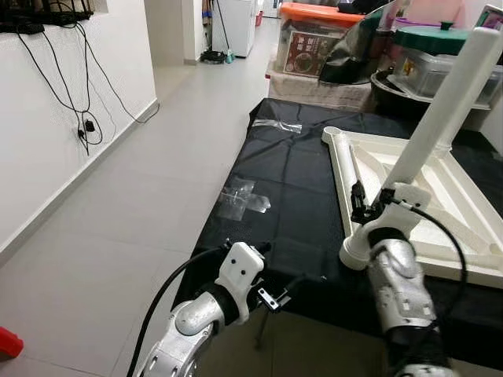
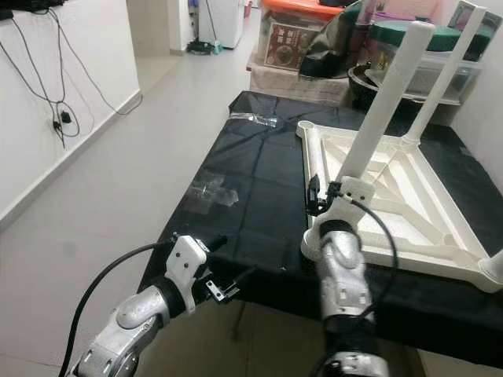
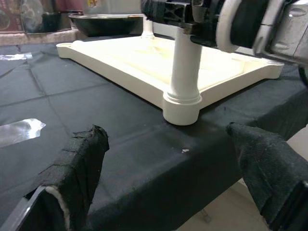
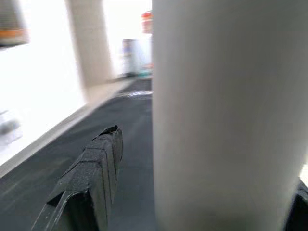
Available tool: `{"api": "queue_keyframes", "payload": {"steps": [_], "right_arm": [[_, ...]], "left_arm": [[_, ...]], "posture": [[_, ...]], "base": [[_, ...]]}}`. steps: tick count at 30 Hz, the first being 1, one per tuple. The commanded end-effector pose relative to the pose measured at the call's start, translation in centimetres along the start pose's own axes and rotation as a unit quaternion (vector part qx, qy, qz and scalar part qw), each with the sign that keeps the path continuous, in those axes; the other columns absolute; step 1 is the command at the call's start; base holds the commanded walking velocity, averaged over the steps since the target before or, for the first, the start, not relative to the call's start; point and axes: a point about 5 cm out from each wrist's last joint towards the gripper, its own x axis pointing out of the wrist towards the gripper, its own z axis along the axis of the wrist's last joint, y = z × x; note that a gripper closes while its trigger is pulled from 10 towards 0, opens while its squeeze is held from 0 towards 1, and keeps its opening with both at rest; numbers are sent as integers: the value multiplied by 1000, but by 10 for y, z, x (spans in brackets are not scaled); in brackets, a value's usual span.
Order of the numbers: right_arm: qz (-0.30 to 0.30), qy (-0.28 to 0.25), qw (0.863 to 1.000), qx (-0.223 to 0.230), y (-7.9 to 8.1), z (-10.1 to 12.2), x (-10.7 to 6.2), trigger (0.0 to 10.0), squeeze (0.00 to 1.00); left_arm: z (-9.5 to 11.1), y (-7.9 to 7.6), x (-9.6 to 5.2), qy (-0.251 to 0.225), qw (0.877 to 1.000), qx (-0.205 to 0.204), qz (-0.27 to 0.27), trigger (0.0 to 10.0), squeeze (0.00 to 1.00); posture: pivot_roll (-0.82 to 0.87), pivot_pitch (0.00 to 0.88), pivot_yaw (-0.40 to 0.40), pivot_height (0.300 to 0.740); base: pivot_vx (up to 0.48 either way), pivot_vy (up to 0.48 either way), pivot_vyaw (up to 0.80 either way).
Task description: Building children table
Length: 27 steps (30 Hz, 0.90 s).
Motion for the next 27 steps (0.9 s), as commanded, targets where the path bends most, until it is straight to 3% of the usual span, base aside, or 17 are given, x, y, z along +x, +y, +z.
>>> {"api": "queue_keyframes", "payload": {"steps": [1,3,4,5,7,9,10,12,16,17,18,19,20,23,25,26,27], "right_arm": [[104,23,994,32,14,-5,-1,10000,0],[202,43,977,52,24,-6,-7,10000,0],[202,43,977,52,24,-6,-7,10000,0],[288,64,953,62,36,-7,-16,10000,0],[288,64,953,62,36,-7,-16,10000,0],[376,82,921,63,48,-8,-25,10000,0],[376,82,921,63,48,-8,-25,10000,0],[440,99,890,60,62,-11,-33,10000,0],[469,102,875,62,72,-13,-36,10000,0],[469,102,875,62,72,-13,-36,10000,0],[472,99,874,63,77,-13,-35,7176,0],[472,99,874,63,77,-13,-35,7176,0],[424,85,901,47,78,-13,-24,0,0],[386,76,919,41,75,-12,-16,0,0],[259,53,964,25,56,-5,3,0,0],[259,53,964,25,56,-5,3,0,0],[210,48,976,26,47,-2,9,0,0]], "left_arm": [[-4,-2,0,7,1000,-2,-2,10000,0],[-4,-2,0,7,1000,-2,-2,10000,0],[-4,-2,0,7,1000,-2,-2,10000,0],[-4,-2,0,7,1000,-1,-2,10000,0],[-4,-2,0,7,1000,-1,-2,10000,0],[-4,-2,1,7,1000,-1,-2,10000,0],[-4,-2,1,7,1000,-1,-2,10000,0],[-4,-2,1,7,1000,0,-2,10000,0],[-4,-2,0,7,1000,0,-2,10000,0],[-4,-2,0,7,1000,0,-2,10000,0],[-4,-2,0,7,1000,0,-1,10000,0],[-4,-2,0,7,1000,0,-1,10000,0],[-3,-2,1,6,1000,0,-1,10000,0],[-3,-2,1,6,1000,0,-1,10000,0],[-3,-2,0,6,1000,-1,-1,10000,0],[-3,-2,0,6,1000,-1,-1,10000,0],[-3,-2,0,6,1000,-1,-1,10000,0]], "posture": [[145,0,-109,740],[149,0,-111,740],[149,0,-111,740],[149,0,-111,740],[149,0,-111,740],[155,0,-115,740],[155,0,-115,740],[155,0,-115,740],[155,0,-115,740],[155,0,-115,740],[157,0,-114,740],[157,0,-114,740],[157,0,-114,740],[157,0,-114,740],[154,0,-115,740],[154,0,-115,740],[154,0,-115,740]], "base": [[0,0,0],[0,0,0],[0,0,0],[0,0,0],[0,0,0],[0,0,0],[0,0,0],[0,0,0],[0,0,0],[0,0,0],[0,0,0],[0,0,0],[0,0,0],[0,0,0],[0,0,0],[0,0,0],[0,0,0]]}}
